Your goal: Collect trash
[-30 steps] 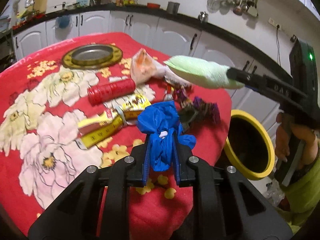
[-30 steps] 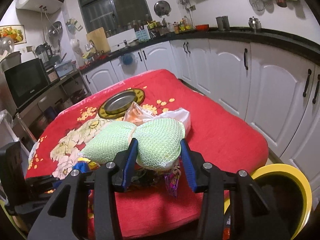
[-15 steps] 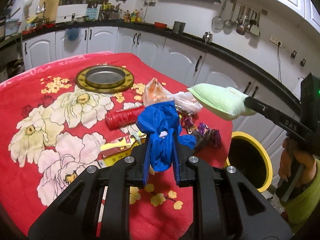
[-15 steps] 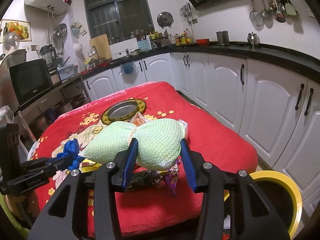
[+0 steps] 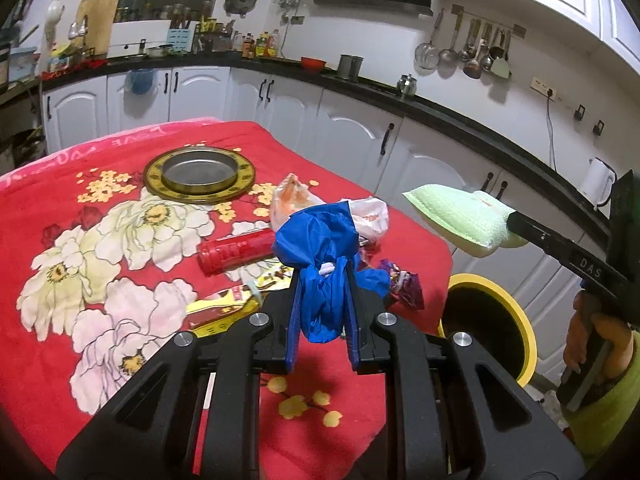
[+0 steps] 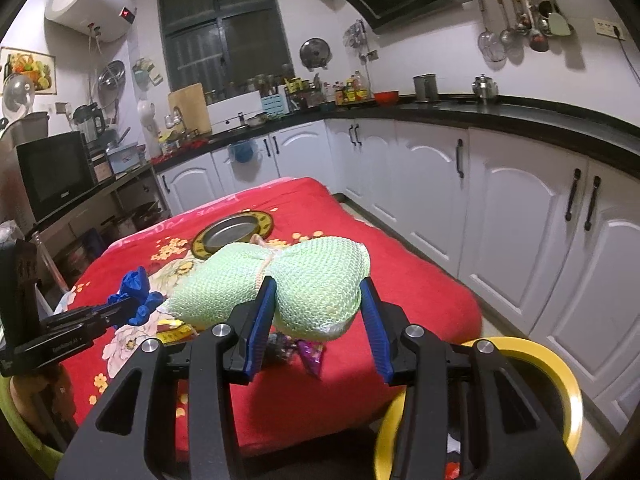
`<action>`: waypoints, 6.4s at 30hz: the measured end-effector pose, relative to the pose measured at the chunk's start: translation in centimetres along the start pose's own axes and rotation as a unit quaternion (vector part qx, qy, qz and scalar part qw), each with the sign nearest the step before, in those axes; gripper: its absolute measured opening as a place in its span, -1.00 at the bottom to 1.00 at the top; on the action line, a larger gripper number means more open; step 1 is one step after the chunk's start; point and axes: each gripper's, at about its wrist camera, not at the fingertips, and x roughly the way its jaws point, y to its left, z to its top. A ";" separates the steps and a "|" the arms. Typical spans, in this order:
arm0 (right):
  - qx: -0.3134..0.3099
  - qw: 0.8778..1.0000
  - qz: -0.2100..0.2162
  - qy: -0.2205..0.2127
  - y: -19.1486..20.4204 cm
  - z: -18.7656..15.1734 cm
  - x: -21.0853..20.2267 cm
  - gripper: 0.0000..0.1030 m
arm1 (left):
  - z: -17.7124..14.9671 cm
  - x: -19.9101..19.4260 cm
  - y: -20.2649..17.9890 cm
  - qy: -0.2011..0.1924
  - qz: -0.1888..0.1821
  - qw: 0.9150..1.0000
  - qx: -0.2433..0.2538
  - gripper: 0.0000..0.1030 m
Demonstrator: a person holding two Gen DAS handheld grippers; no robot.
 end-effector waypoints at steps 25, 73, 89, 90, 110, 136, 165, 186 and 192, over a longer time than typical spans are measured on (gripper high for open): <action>0.017 0.993 -0.112 -0.027 -6.8 -2.1 -7.2 -0.21 | 0.3 2.5 -7.9 0.013 -0.068 0.997 0.035 -0.76; 0.020 0.976 -0.209 0.062 -14.8 -11.3 -8.4 -0.17 | 0.3 14.3 -24.0 0.089 -0.183 0.972 0.120 -0.75; 0.065 0.975 -0.205 0.053 -16.7 -12.1 -8.9 0.18 | 0.0 16.6 -24.4 0.121 -0.177 0.971 0.109 0.07; 0.071 0.975 -0.207 0.049 -16.8 -12.0 -9.1 0.20 | 0.1 16.4 -24.3 0.118 -0.176 0.971 0.109 0.15; 0.050 0.983 -0.175 0.005 -13.6 -9.2 -9.8 0.29 | 0.9 11.2 -19.7 0.052 -0.120 0.988 0.080 0.79; -0.036 0.996 -0.079 -0.003 -2.7 -4.3 -5.7 0.30 | 2.0 5.7 -10.5 -0.016 -0.063 0.997 0.036 0.79; -0.094 0.994 0.004 0.064 4.8 -2.9 3.5 0.16 | 3.6 3.1 3.8 -0.002 0.052 0.998 0.041 0.79; -0.064 0.983 -0.010 0.170 3.1 -5.9 12.1 -0.38 | 0.0 10.6 7.8 0.127 0.000 0.987 0.100 0.62; -0.052 0.984 -0.016 0.169 2.6 -6.2 12.6 -0.68 | -0.6 11.4 8.2 0.143 -0.014 0.985 0.096 0.26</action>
